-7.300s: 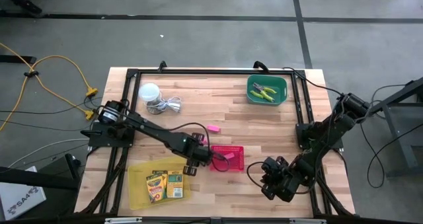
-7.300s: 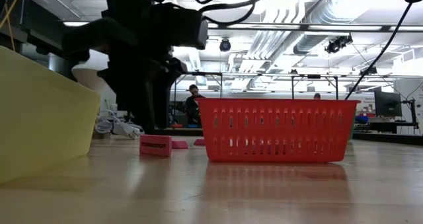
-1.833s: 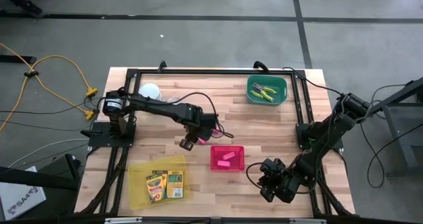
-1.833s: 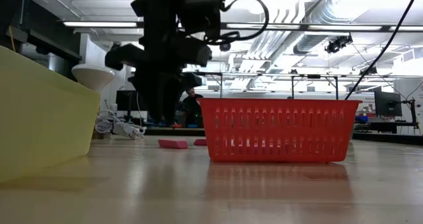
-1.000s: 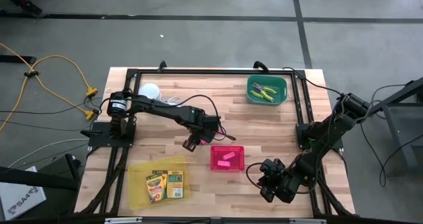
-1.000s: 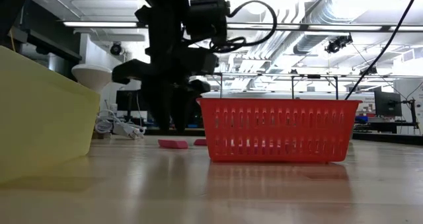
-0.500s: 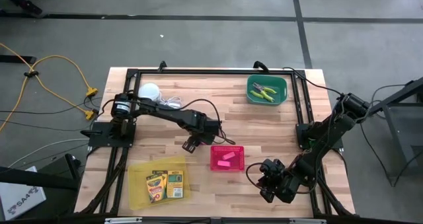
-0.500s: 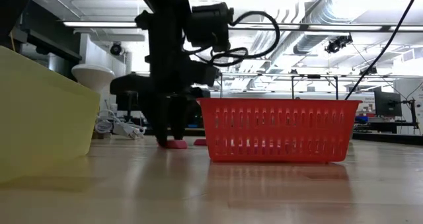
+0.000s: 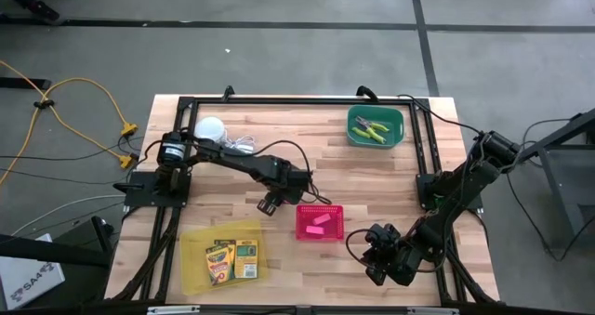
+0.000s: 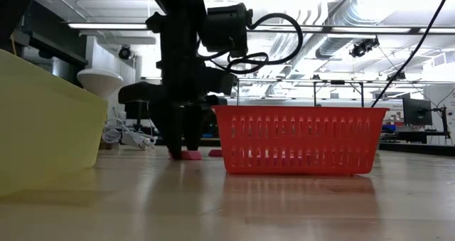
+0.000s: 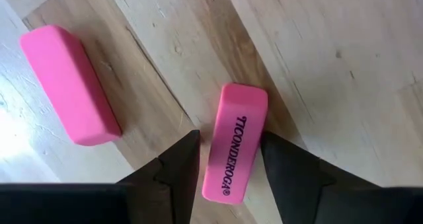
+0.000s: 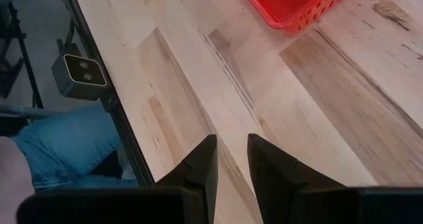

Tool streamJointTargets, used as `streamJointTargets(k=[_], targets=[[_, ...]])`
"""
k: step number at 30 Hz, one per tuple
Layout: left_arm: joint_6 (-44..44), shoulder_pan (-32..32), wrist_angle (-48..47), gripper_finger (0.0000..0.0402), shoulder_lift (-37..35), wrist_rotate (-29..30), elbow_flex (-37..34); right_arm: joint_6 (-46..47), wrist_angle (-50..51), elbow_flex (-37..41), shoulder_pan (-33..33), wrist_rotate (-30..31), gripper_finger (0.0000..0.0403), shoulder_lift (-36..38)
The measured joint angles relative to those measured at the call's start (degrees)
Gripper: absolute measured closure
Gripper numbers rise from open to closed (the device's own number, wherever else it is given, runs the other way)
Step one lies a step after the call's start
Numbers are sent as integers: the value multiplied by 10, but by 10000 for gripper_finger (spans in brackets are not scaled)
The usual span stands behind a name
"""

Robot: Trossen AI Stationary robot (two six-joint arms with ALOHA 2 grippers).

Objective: Pick & Place School Supplies
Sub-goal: Put the pink eraser into the red bin

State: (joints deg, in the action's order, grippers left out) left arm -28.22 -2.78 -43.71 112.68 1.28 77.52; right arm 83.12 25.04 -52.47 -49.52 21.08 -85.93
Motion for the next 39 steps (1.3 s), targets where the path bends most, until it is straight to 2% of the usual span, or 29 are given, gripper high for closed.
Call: streamJointTargets(k=[4, 15, 25, 32, 39], targets=[[0, -5, -3, 251, 0, 2, 0, 0, 0, 0, 0, 0, 331, 0], [11, -8, -10, 312, 0, 1, -1, -5, 0, 0, 0, 0, 331, 0], [12, -8, -11, 318, -2, 17, -1, -5, 0, 0, 0, 0, 331, 0], [12, -8, -20, 319, -41, 65, -3, -5, 0, 0, 0, 0, 331, 0], [12, -24, -4, 320, -87, 67, -2, -9, 0, 0, 0, 0, 331, 0]])
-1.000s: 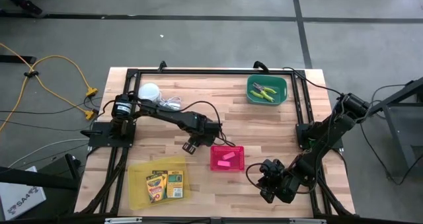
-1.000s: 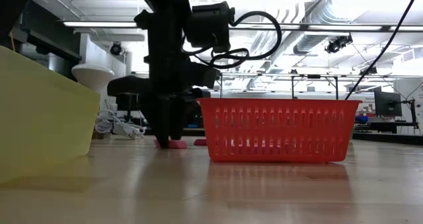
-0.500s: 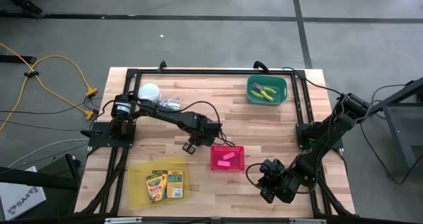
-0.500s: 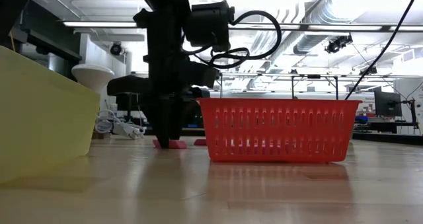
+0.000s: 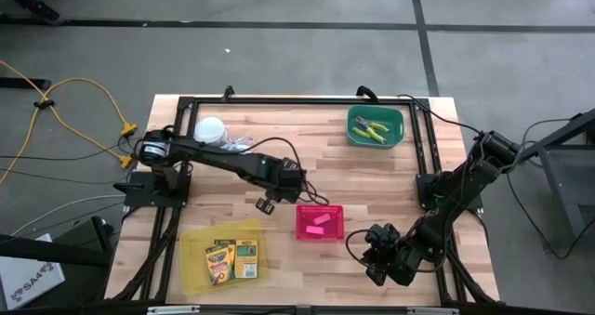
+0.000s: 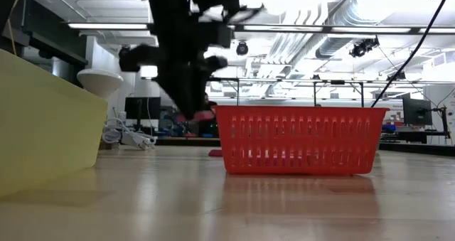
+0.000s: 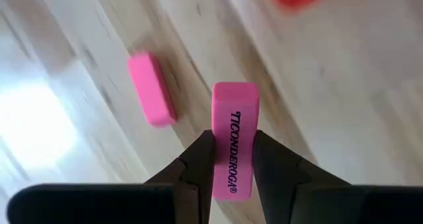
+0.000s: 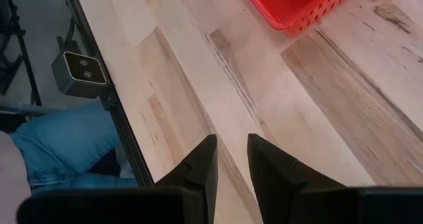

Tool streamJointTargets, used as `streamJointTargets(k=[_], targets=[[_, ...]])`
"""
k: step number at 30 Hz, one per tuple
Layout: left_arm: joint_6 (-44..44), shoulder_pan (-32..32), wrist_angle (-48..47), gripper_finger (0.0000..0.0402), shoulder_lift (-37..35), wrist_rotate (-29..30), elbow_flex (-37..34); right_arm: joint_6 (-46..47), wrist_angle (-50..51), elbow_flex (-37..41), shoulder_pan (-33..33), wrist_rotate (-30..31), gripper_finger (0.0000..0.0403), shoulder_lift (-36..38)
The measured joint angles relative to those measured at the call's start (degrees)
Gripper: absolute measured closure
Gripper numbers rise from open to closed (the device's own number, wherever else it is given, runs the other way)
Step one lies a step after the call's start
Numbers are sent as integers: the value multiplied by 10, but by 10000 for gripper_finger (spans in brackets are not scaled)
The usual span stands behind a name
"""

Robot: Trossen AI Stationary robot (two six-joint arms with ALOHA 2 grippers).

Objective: Pick & Place School Supplies
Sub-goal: Put the pink eraser into the red bin

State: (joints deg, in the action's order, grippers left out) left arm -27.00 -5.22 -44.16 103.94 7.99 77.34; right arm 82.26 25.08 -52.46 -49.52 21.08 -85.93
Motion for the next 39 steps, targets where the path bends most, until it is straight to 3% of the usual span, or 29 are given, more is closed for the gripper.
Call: streamJointTargets(k=[18, 23, 31, 39], targets=[[-64, -91, 191, 320, -32, 11, 1, 0, -2, 0, 0, 0, 331, 0], [-35, -92, 239, 320, -30, -33, 1, 0, -5, 0, 0, 0, 331, 0], [40, -74, 238, 320, -21, -94, 2, 0, -11, 0, 0, 0, 331, 0], [46, -55, 245, 320, 26, -135, 2, 0, -29, 0, 0, 0, 331, 0]])
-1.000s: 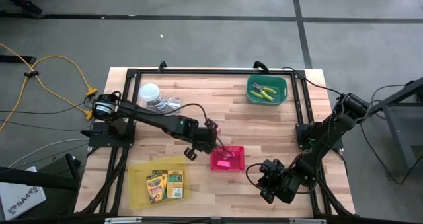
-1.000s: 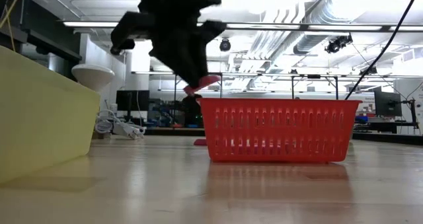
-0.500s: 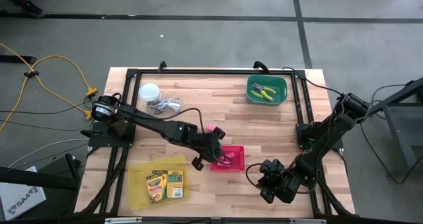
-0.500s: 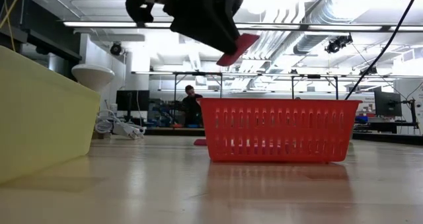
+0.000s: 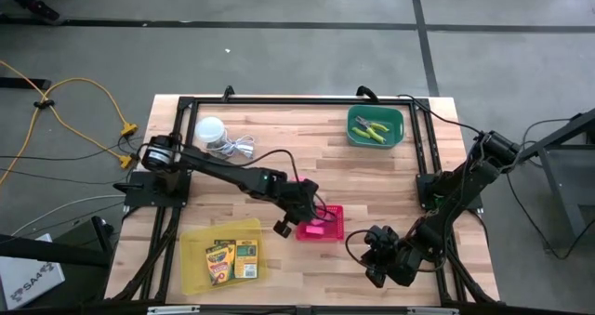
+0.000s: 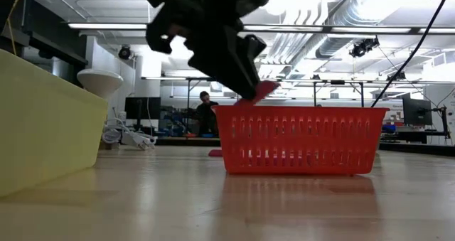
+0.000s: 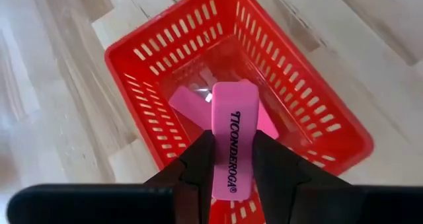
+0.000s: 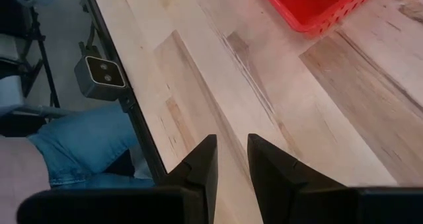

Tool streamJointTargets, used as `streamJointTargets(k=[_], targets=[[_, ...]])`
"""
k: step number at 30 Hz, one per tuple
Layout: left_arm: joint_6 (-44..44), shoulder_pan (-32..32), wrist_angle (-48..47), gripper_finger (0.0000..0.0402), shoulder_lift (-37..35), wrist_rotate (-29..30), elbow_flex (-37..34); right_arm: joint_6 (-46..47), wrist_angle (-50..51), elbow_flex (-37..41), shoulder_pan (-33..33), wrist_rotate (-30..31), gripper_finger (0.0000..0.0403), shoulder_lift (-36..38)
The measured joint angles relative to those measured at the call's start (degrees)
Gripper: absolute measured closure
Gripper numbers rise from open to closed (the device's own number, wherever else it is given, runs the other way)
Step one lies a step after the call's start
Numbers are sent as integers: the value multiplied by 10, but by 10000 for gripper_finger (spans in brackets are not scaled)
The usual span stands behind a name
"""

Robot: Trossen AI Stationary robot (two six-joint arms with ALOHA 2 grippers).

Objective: Pick & Place School Supplies
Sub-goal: Put the pink eraser into the red bin

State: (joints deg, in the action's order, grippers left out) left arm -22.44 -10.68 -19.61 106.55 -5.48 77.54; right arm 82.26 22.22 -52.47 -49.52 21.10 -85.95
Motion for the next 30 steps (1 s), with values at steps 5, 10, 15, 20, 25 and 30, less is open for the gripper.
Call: streamJointTargets(k=[5, 10, 15, 20, 25, 30], targets=[[0, 1, 14, 320, 12, -1, 0, 0, -4, 0, 0, 0, 331, 0], [0, 1, 13, 320, 23, -9, -2, 0, -4, 0, 0, 0, 331, 0], [-7, 1, 21, 320, 31, -19, -1, 0, -6, 0, 0, 0, 331, 0], [-13, 1, 23, 320, 39, -27, -1, 0, -6, 0, 0, -1, 331, 0], [-12, 1, 21, 320, 39, -27, -1, 0, -6, 0, 0, -1, 331, 0], [-12, 1, 21, 318, 39, -27, -1, 0, -6, 0, 0, -1, 331, 0]])
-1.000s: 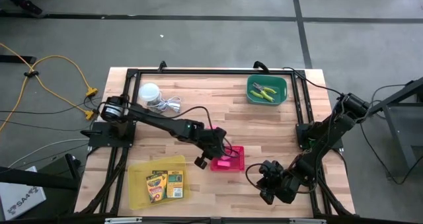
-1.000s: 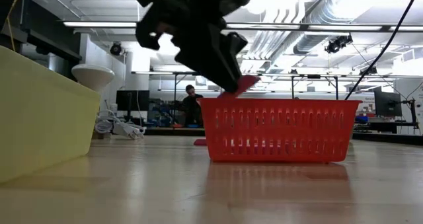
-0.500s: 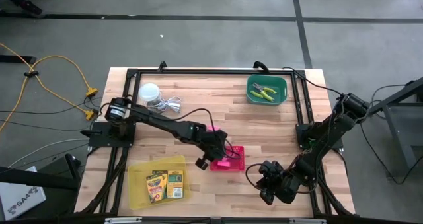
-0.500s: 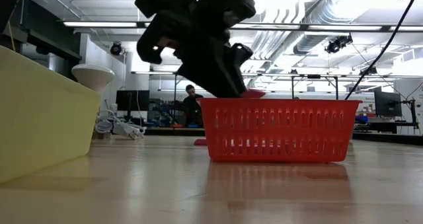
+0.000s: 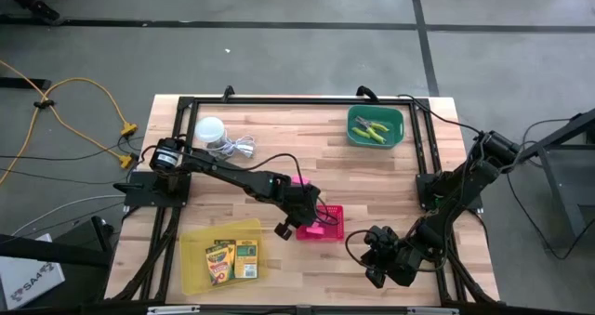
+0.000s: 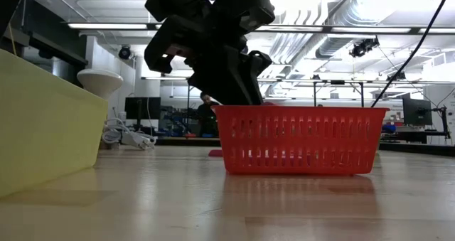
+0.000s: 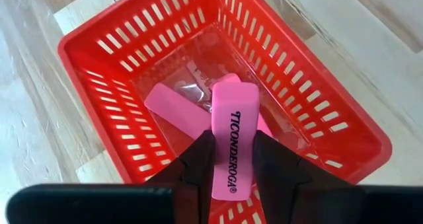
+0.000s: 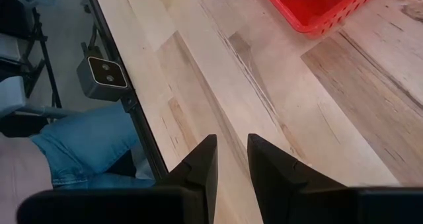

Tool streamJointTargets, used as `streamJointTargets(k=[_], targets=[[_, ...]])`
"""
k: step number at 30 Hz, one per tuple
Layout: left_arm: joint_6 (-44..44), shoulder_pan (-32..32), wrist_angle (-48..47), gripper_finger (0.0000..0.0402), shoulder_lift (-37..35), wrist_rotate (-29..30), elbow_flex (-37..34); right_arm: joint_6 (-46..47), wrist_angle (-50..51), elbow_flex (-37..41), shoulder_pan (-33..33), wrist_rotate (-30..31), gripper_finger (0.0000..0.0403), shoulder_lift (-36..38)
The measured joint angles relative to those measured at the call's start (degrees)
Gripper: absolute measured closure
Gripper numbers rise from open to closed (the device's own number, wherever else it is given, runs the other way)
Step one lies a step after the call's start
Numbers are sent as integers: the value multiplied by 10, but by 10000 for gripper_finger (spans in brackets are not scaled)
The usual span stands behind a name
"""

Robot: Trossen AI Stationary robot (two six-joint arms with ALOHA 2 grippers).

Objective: Pick & Place School Supplies
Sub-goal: Put the pink eraser into the red bin

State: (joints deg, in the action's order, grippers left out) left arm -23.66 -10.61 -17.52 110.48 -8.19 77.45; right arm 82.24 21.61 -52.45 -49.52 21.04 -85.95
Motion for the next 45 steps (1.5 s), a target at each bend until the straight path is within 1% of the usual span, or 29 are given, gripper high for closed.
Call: streamJointTargets(k=[10, 20, 24, 30, 38, 45], targets=[[1, 0, 0, 281, 0, 6, 0, 0, 0, 0, 0, 0, 331, 0], [-1, 0, 2, 278, 0, 6, 0, 0, 0, 0, 0, 0, 331, 0], [-12, -2, 16, 278, -2, 17, 0, 0, 0, 0, 0, 0, 331, 0], [47, -5, 64, 278, -16, 21, 1, 0, 1, 0, 0, 0, 331, 0], [79, 12, 48, 278, -51, 24, 1, -15, 5, 0, 0, 0, 331, 0], [83, 63, -21, 278, -65, 25, 1, -15, 4, 0, 0, 0, 331, 0]])
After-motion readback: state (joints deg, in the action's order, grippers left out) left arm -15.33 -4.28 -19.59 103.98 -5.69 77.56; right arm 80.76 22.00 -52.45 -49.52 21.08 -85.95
